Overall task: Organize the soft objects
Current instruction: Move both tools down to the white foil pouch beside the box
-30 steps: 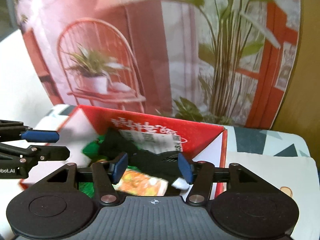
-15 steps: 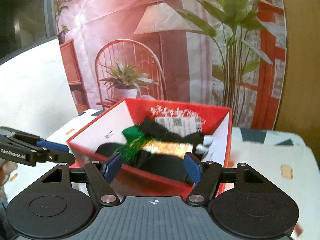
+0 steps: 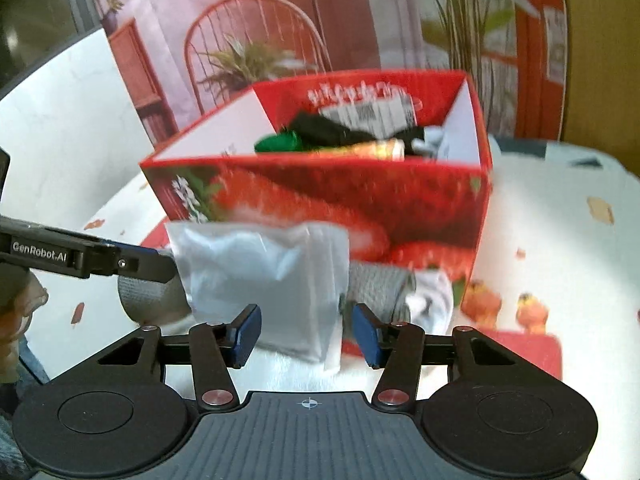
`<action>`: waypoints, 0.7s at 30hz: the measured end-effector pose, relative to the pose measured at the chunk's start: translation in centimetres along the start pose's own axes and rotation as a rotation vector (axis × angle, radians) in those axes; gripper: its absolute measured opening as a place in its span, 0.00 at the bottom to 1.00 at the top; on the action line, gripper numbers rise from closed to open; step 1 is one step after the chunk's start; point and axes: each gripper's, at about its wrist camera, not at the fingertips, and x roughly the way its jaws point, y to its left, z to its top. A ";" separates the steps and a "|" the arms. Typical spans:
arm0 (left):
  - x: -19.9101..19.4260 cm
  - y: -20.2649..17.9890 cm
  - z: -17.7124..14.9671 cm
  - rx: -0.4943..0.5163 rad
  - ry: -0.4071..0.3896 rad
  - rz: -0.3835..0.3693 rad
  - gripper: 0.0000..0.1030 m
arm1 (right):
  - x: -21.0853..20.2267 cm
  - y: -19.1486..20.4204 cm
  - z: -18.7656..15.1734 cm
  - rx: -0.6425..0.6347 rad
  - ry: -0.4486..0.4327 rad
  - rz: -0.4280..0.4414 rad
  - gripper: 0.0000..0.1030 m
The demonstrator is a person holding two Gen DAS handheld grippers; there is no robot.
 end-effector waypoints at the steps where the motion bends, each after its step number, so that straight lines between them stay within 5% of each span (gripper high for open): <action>1: 0.3 0.1 -0.2 -0.003 0.009 0.000 0.47 | 0.2 -0.2 -0.1 0.012 0.006 0.001 0.45; 21: 3.8 1.2 -1.1 0.014 0.057 0.000 0.38 | 4.2 -0.8 1.0 -0.005 0.048 0.051 0.44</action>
